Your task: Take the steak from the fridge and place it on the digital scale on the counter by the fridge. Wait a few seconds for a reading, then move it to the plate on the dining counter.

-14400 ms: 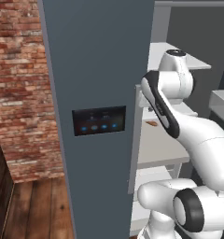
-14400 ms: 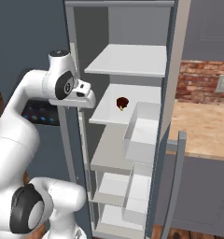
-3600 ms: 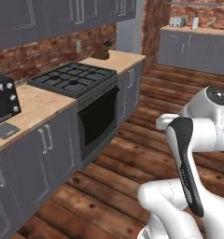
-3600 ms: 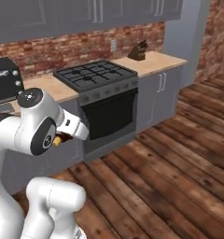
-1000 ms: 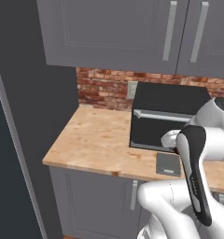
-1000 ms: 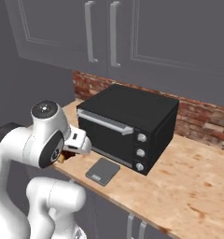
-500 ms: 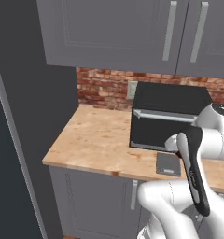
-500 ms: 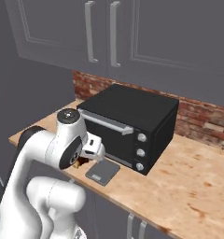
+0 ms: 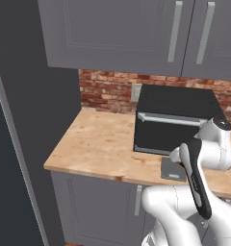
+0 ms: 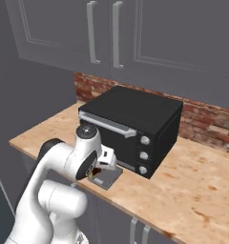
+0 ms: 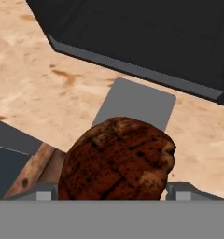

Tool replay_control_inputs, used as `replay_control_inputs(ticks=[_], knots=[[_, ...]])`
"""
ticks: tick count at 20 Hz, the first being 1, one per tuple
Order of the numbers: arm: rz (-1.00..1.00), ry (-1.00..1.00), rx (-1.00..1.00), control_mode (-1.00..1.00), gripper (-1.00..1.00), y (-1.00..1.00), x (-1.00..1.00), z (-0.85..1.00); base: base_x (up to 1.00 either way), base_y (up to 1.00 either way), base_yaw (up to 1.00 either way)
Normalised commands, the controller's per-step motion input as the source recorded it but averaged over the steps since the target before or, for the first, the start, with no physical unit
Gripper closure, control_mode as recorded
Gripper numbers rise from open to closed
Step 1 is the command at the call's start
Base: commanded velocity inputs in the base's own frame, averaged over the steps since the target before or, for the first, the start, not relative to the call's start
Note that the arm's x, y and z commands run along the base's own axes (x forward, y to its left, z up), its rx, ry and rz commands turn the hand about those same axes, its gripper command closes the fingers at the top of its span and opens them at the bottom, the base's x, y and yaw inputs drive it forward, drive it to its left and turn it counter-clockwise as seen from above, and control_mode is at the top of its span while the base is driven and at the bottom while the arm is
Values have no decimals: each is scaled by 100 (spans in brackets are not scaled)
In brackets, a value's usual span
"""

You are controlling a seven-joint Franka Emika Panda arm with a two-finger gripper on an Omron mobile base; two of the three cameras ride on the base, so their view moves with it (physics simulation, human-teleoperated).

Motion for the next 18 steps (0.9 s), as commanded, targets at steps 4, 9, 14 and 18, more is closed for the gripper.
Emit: replay_control_inputs(ticks=[4, 9, 14, 18], knots=[[1, 0, 0, -100, 100, -25, 38, -29, 0, 0, 0], [0, 0, 0, -100, 100, -4, 30, -27, 0, 0, 0], [0, 0, 0, -100, 100, -9, 35, -25, 0, 0, 0], [0, 0, 0, -100, 100, -16, 38, -26, 0, 0, 0]])
